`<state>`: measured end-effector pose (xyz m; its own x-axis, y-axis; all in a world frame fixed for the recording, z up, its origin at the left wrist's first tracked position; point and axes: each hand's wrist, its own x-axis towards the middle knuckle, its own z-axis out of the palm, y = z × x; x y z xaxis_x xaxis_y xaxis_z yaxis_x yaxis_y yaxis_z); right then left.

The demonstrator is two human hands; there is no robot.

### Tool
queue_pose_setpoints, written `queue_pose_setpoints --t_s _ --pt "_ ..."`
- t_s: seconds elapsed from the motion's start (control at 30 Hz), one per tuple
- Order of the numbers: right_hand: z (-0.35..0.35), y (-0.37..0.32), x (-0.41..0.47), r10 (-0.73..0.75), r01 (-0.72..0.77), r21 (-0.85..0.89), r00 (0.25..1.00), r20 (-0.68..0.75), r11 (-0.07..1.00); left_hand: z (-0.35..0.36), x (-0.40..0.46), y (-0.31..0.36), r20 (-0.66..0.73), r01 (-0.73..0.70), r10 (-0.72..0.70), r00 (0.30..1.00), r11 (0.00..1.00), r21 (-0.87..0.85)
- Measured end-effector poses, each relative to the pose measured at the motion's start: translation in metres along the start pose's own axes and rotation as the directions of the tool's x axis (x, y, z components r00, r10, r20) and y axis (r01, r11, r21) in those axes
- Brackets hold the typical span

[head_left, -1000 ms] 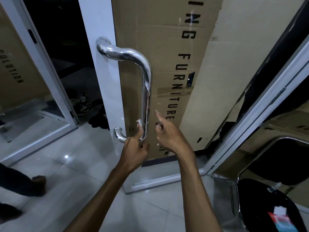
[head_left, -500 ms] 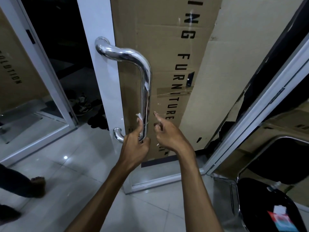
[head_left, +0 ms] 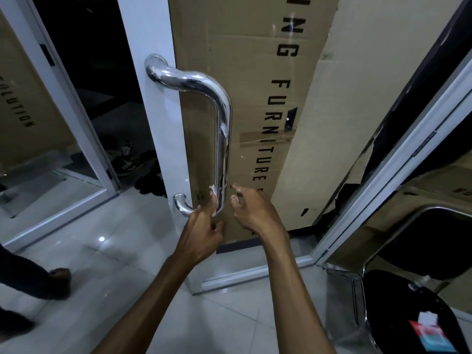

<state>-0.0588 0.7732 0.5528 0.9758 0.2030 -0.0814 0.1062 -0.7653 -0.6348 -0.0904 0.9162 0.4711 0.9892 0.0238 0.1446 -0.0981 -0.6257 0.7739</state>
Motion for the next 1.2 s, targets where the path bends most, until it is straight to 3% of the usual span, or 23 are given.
queue_pose_setpoints --t_s 0.23,0.4,0.5,0.67,0.8,0.93,1.1,1.2 --pt "0.000 -0.016 0.008 -0.064 0.078 0.172 0.994 -0.085 0.982 0.001 0.001 -0.006 0.008 -0.044 0.043 0.999 0.993 0.114" --pt "0.022 -0.008 0.023 -0.123 0.130 0.034 0.978 -0.171 0.991 -0.004 -0.002 -0.035 0.056 -0.197 0.191 0.980 0.897 0.395" --pt "0.037 0.002 0.026 -0.120 0.112 -0.052 0.975 -0.186 0.992 -0.016 0.002 -0.035 0.034 -0.174 0.183 0.983 0.842 0.510" --pt "0.056 0.018 0.033 -0.064 0.066 0.010 0.986 -0.153 0.998 -0.016 -0.002 -0.038 0.078 -0.159 0.139 0.987 0.897 0.413" --pt "0.066 0.023 0.041 -0.058 0.068 0.056 0.985 -0.165 0.996 -0.032 0.000 -0.052 -0.006 -0.053 0.061 0.998 0.903 0.426" --pt "0.069 0.026 0.044 -0.061 0.077 0.078 0.980 -0.191 0.994 -0.027 -0.005 -0.037 0.074 -0.146 0.126 0.989 0.891 0.429" --pt "0.071 0.029 0.047 -0.088 0.105 0.064 0.971 -0.224 0.992 -0.048 0.008 -0.057 0.008 -0.086 0.094 0.996 0.868 0.489" --pt "0.072 0.030 0.048 -0.095 0.112 0.069 0.971 -0.219 0.991 -0.038 0.008 -0.044 0.087 -0.100 0.069 0.994 0.898 0.428"
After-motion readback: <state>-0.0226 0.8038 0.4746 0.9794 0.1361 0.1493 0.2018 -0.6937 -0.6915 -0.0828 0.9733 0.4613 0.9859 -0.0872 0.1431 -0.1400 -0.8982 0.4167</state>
